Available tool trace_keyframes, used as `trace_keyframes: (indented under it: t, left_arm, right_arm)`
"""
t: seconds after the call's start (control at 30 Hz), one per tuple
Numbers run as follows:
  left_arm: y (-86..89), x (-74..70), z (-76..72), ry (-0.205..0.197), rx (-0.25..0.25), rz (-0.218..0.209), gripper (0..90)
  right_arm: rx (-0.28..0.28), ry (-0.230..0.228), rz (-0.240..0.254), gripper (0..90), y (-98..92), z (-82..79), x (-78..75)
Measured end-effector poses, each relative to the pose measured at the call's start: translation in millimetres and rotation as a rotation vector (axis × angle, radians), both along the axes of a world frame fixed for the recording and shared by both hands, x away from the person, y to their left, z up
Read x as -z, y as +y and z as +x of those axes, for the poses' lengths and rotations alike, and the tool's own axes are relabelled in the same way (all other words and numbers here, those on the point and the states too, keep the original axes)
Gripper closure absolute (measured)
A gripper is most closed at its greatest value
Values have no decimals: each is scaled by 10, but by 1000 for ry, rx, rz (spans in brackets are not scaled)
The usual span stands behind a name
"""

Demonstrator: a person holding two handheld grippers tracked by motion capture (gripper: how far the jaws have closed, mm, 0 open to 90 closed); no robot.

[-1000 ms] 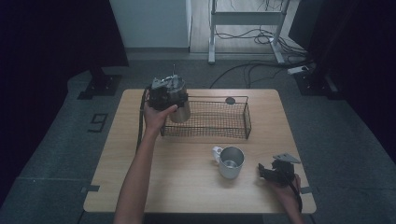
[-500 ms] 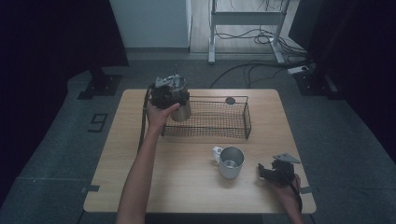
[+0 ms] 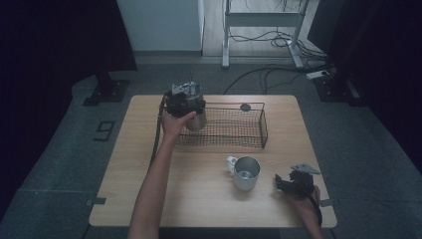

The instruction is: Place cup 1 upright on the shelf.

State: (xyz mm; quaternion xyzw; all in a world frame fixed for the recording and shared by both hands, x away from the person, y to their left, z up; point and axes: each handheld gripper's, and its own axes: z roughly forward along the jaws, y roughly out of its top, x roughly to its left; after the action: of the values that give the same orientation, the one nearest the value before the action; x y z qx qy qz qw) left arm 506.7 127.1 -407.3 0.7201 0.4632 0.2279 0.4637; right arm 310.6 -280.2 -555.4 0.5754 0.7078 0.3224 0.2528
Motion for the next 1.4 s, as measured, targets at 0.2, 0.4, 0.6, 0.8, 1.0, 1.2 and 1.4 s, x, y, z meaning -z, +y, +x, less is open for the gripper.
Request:
trace_keyframes:
  t: [0.2, 0.4, 0.6, 0.8, 1.0, 1.2, 1.4]
  left_arm:
    - [-25, 91, 26, 18, -7, 5, 36]
    - [-14, 167, 53, 36, -19, 15, 36]
    - [-2, 230, 63, 48, -26, 24, 36]
    - [-14, 273, 80, 58, -30, 23, 36]
    - [-58, 329, 90, 68, -29, 45, 36]
    - [-70, 386, 101, 80, -30, 55, 36]
    - [-90, 448, 118, 93, -37, 66, 36]
  right_arm:
    - [0, 0, 0, 183, 0, 0, 0]
    - [0, 1, 1, 182, 0, 0, 0]
    - [0, 0, 0, 182, 0, 0, 0]
    - [0, 0, 0, 182, 0, 0, 0]
    - [0, 1, 0, 182, 0, 0, 0]
    - [-1, 1, 0, 182, 0, 0, 0]
    - [-2, 1, 0, 182, 0, 0, 0]
